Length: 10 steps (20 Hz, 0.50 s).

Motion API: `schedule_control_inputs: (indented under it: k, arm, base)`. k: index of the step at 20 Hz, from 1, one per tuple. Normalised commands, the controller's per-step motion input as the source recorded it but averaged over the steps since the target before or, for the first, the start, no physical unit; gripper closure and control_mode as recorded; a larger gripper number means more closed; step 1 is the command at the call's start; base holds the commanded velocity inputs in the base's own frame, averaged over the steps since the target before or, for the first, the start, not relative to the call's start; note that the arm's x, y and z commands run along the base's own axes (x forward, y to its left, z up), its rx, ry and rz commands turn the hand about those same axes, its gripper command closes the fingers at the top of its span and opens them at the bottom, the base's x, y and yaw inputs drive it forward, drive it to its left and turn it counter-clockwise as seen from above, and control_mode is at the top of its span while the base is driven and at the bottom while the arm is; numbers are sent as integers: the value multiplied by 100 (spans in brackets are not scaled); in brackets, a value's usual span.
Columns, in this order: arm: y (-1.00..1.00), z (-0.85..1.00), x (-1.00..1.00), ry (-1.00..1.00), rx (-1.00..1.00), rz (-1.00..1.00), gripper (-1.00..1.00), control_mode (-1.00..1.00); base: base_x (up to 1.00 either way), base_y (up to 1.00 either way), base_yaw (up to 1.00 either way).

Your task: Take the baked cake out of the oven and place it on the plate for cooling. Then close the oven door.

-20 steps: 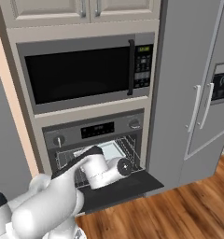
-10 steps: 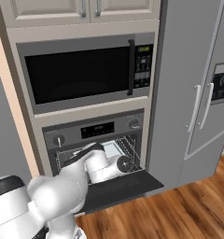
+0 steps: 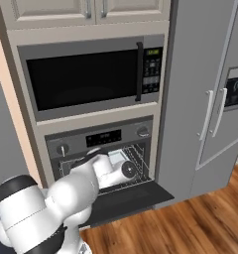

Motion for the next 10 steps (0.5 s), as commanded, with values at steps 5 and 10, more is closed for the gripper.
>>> schedule_control_inputs:
  k: [5,10]
  arm:
    - [48,-18,0,0,-11,-1,-100,-100]
    - [34,-41,0,0,-7,-1,-100,-100]
  base:
    - [0,0,0]
    - [0,0,0]
